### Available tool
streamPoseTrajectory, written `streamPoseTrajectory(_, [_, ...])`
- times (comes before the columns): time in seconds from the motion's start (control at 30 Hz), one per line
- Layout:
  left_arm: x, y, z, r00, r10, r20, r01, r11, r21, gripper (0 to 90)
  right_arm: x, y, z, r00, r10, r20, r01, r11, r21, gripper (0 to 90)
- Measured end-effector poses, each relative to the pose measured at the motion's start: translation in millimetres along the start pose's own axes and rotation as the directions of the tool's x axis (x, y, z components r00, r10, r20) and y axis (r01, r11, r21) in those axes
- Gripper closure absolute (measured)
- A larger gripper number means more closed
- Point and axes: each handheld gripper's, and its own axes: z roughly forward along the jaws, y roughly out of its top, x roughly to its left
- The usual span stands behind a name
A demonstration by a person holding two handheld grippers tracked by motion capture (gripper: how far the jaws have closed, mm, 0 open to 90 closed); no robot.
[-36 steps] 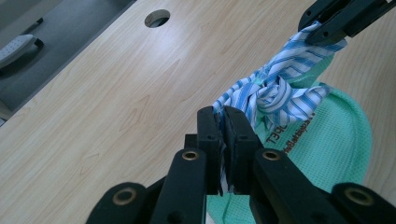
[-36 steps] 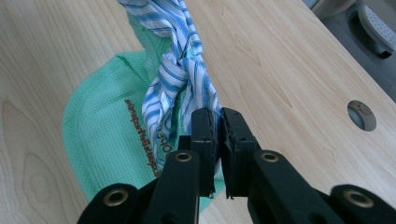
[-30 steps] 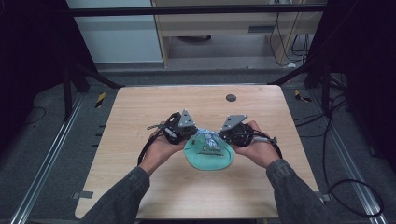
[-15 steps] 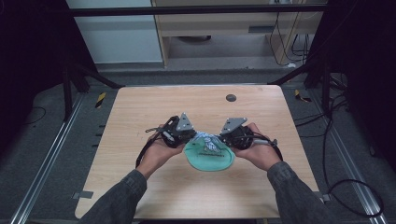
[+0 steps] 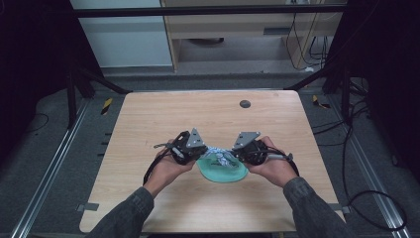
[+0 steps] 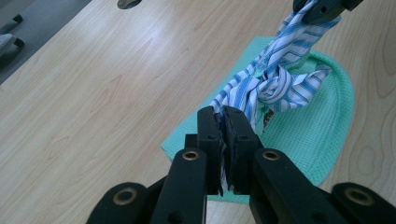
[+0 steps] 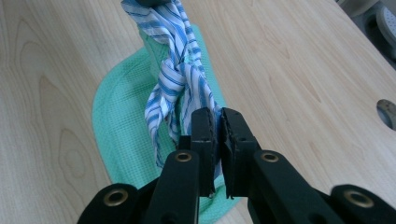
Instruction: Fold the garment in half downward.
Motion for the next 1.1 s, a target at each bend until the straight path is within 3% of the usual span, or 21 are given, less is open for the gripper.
streamPoseTrajectory(1.1, [-21.8,-29.7,10.5,0.9981,-0.024,0.056,0.023,0.9995,0.02,85.5,23.1,-20.7,9.9,0.9988,0.003,-0.049,-0.002,1.0,0.024,83.5])
